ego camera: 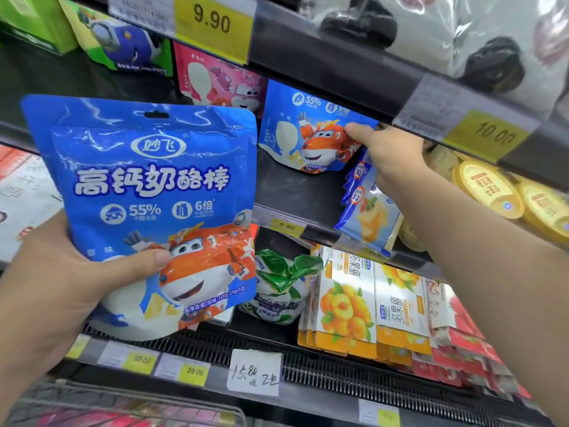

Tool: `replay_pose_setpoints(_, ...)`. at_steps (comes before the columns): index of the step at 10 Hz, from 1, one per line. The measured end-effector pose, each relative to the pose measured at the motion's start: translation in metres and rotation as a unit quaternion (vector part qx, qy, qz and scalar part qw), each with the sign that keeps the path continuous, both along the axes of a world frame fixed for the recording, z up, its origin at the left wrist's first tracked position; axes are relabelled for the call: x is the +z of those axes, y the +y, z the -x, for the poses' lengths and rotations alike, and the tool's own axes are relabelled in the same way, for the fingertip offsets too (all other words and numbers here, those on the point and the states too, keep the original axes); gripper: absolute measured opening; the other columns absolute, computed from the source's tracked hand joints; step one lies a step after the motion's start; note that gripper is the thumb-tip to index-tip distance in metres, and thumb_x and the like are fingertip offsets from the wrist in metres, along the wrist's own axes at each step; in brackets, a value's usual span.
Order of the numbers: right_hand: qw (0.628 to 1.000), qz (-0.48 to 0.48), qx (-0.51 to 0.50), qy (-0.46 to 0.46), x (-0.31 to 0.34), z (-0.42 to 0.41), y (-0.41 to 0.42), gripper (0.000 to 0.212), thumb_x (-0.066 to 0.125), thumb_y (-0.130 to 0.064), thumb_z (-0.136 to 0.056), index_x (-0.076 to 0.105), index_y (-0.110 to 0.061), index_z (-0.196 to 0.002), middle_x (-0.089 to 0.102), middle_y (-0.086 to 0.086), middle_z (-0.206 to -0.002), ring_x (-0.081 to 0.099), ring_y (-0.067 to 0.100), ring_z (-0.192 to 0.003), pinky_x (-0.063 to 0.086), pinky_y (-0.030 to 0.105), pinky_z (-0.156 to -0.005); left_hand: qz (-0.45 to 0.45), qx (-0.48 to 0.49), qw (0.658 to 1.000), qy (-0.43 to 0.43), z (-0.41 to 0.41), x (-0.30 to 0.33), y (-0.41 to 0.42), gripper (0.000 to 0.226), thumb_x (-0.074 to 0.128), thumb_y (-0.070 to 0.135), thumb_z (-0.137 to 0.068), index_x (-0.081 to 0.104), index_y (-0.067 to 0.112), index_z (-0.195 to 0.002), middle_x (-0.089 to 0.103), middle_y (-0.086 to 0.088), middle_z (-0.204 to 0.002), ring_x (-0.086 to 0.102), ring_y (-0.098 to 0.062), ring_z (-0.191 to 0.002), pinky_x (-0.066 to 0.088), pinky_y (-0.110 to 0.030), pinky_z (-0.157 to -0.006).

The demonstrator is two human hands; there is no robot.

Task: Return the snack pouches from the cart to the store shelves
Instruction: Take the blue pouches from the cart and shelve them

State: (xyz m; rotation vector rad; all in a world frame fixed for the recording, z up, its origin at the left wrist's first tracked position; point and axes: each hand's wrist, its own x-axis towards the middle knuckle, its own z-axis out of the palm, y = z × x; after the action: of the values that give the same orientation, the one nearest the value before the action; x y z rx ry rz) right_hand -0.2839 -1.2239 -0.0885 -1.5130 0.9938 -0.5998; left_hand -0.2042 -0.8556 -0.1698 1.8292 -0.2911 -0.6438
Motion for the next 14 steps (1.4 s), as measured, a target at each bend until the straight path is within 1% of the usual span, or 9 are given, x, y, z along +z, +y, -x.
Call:
replay_pose_setpoints(1, 0.997, 0.056, -0.038, -0.033, 0.006, 0.018, 0.017, 0.041, 0.081, -0.015, -0.081, 0.067, -0.01, -0.119, 0.07, 0.001, -0.121, 0.065, 0.011, -0.111, 0.051, 0.032, -0.102, 0.015, -0.02, 0.999, -0.022, -0.004, 0.007, -0.008, 0.094, 0.099, 0.035, -0.059, 0.054, 0.019, -0.14, 0.068, -0.008, -0.132, 0.065, -0.033, -0.121, 0.05, -0.059, -0.1)
replay_pose_setpoints(2, 0.99, 0.127, -0.003, -0.067, 0.016, 0.055, 0.071, 0.043, 0.089, -0.024, -0.07, 0.064, -0.021, -0.106, 0.07, -0.004, -0.105, 0.066, 0.006, -0.088, 0.053, 0.018, -0.08, 0.077, -0.029, 0.995, -0.05, -0.003, 0.023, -0.03, 0.095, 0.1, 0.047, -0.046, 0.065, 0.019, -0.129, 0.075, -0.008, -0.119, 0.073, -0.032, -0.109, 0.058, -0.053, -0.091)
replay_pose_setpoints(3, 0.974, 0.019, 0.214, -0.077, 0.003, 0.059, 0.096, 0.069, 0.088, -0.014, -0.067, 0.053, -0.013, -0.128, 0.071, 0.005, -0.118, 0.07, 0.018, -0.107, 0.058, 0.035, -0.092, 0.171, -0.054, 0.983, -0.025, -0.002, 0.049, -0.072, 0.081, 0.099, 0.024, -0.042, 0.07, 0.017, -0.117, 0.08, -0.003, -0.107, 0.078, -0.022, -0.095, 0.063, -0.035, -0.074)
replay_pose_setpoints(4, 0.969, -0.004, 0.233, -0.083, -0.002, 0.043, 0.095, 0.049, 0.082, 0.007, -0.068, 0.062, -0.008, -0.111, 0.076, 0.009, -0.107, 0.074, 0.028, -0.098, 0.06, 0.052, -0.085, 0.162, -0.063, 0.982, -0.078, -0.011, 0.068, -0.118, 0.068, 0.098, 0.002, -0.047, 0.066, 0.023, -0.103, 0.08, 0.005, -0.101, 0.077, -0.009, -0.09, 0.064, -0.029, -0.074)
replay_pose_setpoints(6, 0.991, 0.077, 0.091, -0.066, 0.0, 0.024, 0.048, 0.033, 0.078, 0.011, -0.073, 0.064, -0.018, -0.082, 0.073, 0.007, -0.091, 0.069, 0.01, -0.07, 0.059, 0.029, -0.058, 0.134, -0.048, 0.976, -0.166, -0.029, 0.072, -0.185, 0.07, 0.093, -0.002, -0.061, 0.06, 0.008, -0.122, 0.072, 0.01, -0.109, 0.071, 0.006, -0.094, 0.059, -0.019, -0.085)
replay_pose_setpoints(7, 0.99, 0.072, 0.095, -0.07, -0.003, 0.025, 0.027, 0.033, 0.078, 0.011, -0.074, 0.064, -0.019, -0.075, 0.071, -0.006, -0.075, 0.068, 0.005, -0.064, 0.059, 0.026, -0.056, 0.115, -0.058, 0.981, -0.146, -0.027, 0.057, -0.198, 0.075, 0.095, 0.0, -0.058, 0.057, 0.015, -0.121, 0.071, 0.017, -0.108, 0.069, 0.01, -0.091, 0.057, -0.013, -0.077)
replay_pose_setpoints(9, 0.981, 0.025, 0.167, -0.093, -0.013, 0.037, 0.017, 0.038, 0.081, 0.013, -0.066, 0.072, -0.009, -0.097, 0.076, 0.013, -0.103, 0.074, 0.026, -0.094, 0.06, 0.042, -0.085, 0.052, -0.097, 0.986, -0.127, -0.029, 0.034, -0.194, 0.08, 0.098, -0.001, -0.05, 0.054, 0.037, -0.107, 0.07, 0.029, -0.095, 0.064, 0.023, -0.084, 0.047, 0.002, -0.063)
replay_pose_setpoints(10, 0.982, 0.02, 0.171, -0.079, -0.011, 0.034, 0.017, 0.044, 0.082, 0.011, -0.066, 0.071, -0.002, -0.106, 0.075, 0.014, -0.107, 0.073, 0.03, -0.099, 0.059, 0.046, -0.088, 0.029, -0.097, 0.986, -0.129, -0.032, 0.035, -0.192, 0.076, 0.099, 0.005, -0.049, 0.055, 0.042, -0.098, 0.071, 0.036, -0.09, 0.066, 0.02, -0.086, 0.049, 0.0, -0.064)
replay_pose_setpoints(14, 0.98, 0.008, 0.184, -0.071, -0.013, 0.042, 0.025, 0.043, 0.083, 0.009, -0.066, 0.072, -0.018, -0.096, 0.079, 0.0, -0.096, 0.076, 0.02, -0.092, 0.061, 0.035, -0.081, -0.025, -0.091, 0.985, -0.143, -0.02, 0.043, -0.181, 0.083, 0.099, 0.017, -0.055, 0.054, 0.022, -0.124, 0.07, 0.011, -0.115, 0.069, -0.011, -0.104, 0.058, -0.033, -0.088)
